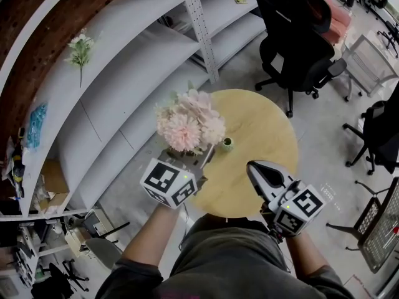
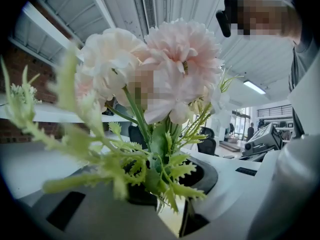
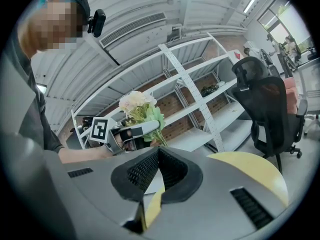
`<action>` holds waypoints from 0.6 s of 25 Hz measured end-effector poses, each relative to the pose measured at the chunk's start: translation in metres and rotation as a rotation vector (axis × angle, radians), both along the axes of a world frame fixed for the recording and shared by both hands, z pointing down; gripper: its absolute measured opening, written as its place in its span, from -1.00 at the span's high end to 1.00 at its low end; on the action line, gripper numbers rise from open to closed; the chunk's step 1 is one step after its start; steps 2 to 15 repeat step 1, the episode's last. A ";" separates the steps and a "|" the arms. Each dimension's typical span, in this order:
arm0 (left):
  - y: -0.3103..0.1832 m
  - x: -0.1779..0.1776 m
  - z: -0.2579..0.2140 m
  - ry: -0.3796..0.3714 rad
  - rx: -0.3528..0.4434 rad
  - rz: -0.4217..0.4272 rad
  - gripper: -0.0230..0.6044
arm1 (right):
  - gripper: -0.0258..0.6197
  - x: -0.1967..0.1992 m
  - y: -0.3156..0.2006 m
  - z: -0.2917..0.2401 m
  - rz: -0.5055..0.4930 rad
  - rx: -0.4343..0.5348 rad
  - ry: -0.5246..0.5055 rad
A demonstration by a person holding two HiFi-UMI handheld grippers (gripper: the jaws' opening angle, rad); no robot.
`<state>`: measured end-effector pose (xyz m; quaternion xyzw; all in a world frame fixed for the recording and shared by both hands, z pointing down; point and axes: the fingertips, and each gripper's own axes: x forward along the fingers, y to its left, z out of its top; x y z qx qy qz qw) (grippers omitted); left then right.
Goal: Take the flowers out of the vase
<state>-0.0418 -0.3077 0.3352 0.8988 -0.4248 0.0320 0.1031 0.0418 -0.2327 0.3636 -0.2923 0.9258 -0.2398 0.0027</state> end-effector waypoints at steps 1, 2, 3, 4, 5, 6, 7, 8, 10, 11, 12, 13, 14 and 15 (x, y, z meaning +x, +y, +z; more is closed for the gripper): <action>-0.002 0.000 0.000 0.001 -0.001 -0.001 0.60 | 0.87 0.000 -0.001 0.001 0.000 -0.002 0.000; -0.002 0.000 0.000 0.001 -0.001 -0.001 0.60 | 0.87 0.000 -0.001 0.001 0.000 -0.002 0.000; -0.002 0.000 0.000 0.001 -0.001 -0.001 0.60 | 0.87 0.000 -0.001 0.001 0.000 -0.002 0.000; -0.002 0.000 0.000 0.001 -0.001 -0.001 0.60 | 0.87 0.000 -0.001 0.001 0.000 -0.002 0.000; -0.002 0.000 0.000 0.001 -0.001 -0.001 0.60 | 0.87 0.000 -0.001 0.001 0.000 -0.002 0.000; -0.002 0.000 0.000 0.001 -0.001 -0.001 0.60 | 0.87 0.000 -0.001 0.001 0.000 -0.002 0.000; -0.002 0.000 0.000 0.001 -0.001 -0.001 0.60 | 0.87 0.000 -0.001 0.001 0.000 -0.002 0.000; -0.002 0.000 0.000 0.001 -0.001 -0.001 0.60 | 0.87 0.000 -0.001 0.001 0.000 -0.002 0.000; -0.002 0.000 0.000 0.001 -0.001 -0.001 0.60 | 0.87 0.000 -0.001 0.001 0.000 -0.002 0.000; -0.002 0.000 0.000 0.001 -0.001 -0.001 0.60 | 0.87 0.000 -0.001 0.001 0.000 -0.002 0.000; -0.002 0.000 0.000 0.001 -0.001 -0.001 0.60 | 0.87 0.000 -0.001 0.001 0.000 -0.002 0.000; -0.002 0.000 0.000 0.001 -0.001 -0.001 0.60 | 0.87 0.000 -0.001 0.001 0.000 -0.002 0.000; -0.002 0.000 0.000 0.001 -0.001 -0.001 0.60 | 0.87 0.000 -0.001 0.001 0.000 -0.002 0.000; -0.002 0.000 0.000 0.001 -0.001 -0.001 0.60 | 0.87 0.000 -0.001 0.001 0.000 -0.002 0.000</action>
